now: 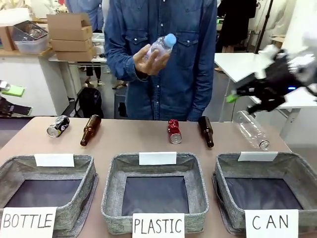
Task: Sort the can waste into the basket.
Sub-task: Pick up the can waste from the table and place it in the right Fabric basket.
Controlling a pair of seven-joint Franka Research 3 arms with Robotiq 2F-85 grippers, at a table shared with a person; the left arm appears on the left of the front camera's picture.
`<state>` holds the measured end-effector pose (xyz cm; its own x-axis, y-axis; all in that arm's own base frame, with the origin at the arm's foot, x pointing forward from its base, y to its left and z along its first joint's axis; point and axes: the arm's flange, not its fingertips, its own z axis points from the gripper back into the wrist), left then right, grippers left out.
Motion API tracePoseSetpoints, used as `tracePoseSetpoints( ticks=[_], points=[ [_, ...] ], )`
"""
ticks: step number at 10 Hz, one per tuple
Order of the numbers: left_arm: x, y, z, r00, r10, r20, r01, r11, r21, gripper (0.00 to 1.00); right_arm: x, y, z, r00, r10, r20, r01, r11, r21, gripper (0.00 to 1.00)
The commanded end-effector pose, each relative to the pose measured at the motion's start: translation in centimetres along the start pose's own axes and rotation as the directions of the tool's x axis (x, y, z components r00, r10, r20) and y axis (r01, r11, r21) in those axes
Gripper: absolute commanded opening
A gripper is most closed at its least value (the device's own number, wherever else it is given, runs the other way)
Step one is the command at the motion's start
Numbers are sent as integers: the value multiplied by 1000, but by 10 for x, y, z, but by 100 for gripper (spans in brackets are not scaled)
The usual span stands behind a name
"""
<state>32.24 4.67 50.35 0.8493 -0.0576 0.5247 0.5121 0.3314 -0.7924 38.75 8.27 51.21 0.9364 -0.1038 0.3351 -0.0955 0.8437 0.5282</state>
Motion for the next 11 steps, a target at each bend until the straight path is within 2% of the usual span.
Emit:
tracePoseSetpoints(
  ticks=[1, 2, 4, 5, 6, 9, 10, 11],
  points=[
    [1, -1, -1, 1000, -24, 12, 24, 1000, -17, 100, 12, -19, 32, 1000, -9, -14, 10, 994, 107, 100],
    [1, -1, -1, 1000, -24, 12, 24, 1000, -17, 100, -2, -40, 56, 997, -71, -14, 72, 990, 125, 100],
    [1, -1, -1, 1000, -24, 12, 24, 1000, -17, 100, -38, -82, 95, 977, -192, 93, 175, 969, 172, 100],
    [1, -1, -1, 1000, -24, 12, 24, 1000, -17, 100, -51, -91, 103, 969, -205, 135, 173, 961, 215, 100],
    [1, -1, -1, 1000, -24, 12, 24, 1000, -17, 100, -55, -90, 102, 966, -199, 162, 159, 960, 230, 100],
    [1, -1, -1, 1000, -24, 12, 24, 1000, -17, 100, -40, -57, 83, 965, -126, 231, 93, 985, 147, 100],
    [1, -1, -1, 1000, -24, 12, 24, 1000, -17, 100, -25, -33, 60, 975, -64, 212, 45, 994, 96, 100],
    [1, -1, -1, 1000, -24, 12, 24, 1000, -17, 100, -10, -14, 37, 992, -4, 129, -4, 998, 64, 100]
  ],
)
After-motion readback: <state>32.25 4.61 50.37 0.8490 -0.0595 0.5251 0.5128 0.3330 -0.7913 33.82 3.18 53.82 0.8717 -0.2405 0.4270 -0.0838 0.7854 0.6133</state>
